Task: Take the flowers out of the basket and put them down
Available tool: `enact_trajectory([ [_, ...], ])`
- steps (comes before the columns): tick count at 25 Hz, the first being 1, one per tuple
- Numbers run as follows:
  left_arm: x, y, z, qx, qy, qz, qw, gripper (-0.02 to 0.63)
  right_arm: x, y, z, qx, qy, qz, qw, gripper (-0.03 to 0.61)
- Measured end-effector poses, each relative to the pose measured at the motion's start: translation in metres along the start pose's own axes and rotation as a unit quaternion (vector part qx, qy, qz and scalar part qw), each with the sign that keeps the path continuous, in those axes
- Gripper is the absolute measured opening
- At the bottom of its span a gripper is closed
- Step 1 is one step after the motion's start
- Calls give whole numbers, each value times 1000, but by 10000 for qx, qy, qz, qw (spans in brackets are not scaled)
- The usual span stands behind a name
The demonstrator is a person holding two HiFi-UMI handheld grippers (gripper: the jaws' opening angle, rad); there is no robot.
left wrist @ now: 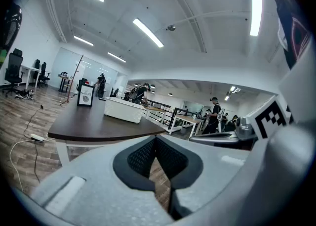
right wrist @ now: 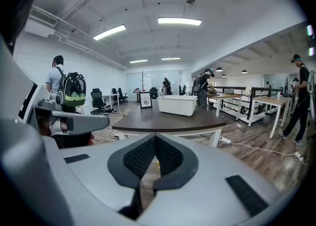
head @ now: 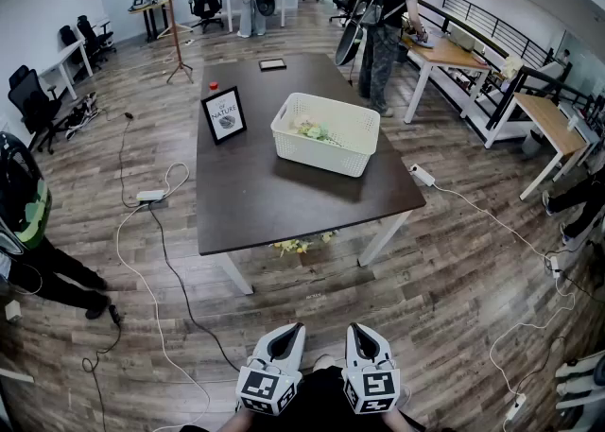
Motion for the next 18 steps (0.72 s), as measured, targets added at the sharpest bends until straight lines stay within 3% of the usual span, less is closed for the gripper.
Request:
enact_trajectory([
  [11,-27,-2,-24,3,-14,109,9999,9,3,-1,-37,-55,-32,74,10000,5],
  [18,-46,-8,-38,85,-103,72,9999,9,-1,-9,-59,331,-31,300,9990,6],
])
Point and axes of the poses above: the fingertips, and each gripper's own axes: x forward along the fingers, z to its right, y out of its top, the point moved 10 cm from there along -x, backward along the fingers, and after that the axes turned 13 degrees about y, right-handed, at the moved point
